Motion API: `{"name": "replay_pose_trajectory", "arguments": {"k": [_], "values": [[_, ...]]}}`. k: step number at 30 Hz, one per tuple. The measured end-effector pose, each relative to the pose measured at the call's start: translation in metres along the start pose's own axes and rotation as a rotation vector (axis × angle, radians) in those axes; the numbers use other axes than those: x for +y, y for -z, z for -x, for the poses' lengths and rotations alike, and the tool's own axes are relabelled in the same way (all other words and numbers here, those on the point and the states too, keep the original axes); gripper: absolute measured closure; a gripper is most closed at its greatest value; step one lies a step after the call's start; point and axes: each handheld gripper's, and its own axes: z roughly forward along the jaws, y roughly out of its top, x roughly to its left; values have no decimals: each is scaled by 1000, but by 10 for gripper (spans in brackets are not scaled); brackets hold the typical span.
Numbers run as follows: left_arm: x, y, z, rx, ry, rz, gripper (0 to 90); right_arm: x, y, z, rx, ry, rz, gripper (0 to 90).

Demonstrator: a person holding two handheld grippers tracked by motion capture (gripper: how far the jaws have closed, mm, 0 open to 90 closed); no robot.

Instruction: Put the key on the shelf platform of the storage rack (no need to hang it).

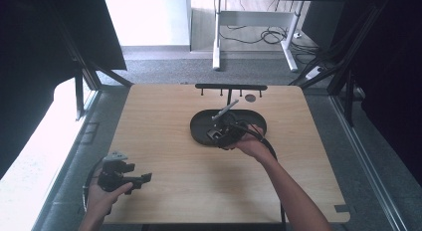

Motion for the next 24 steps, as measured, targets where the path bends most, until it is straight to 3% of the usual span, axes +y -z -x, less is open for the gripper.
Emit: {"name": "replay_pose_trajectory", "arguments": {"k": [24], "values": [[0, -1, 0, 0, 0, -1, 184, 7, -6, 31, -30, -34, -8, 490]]}}
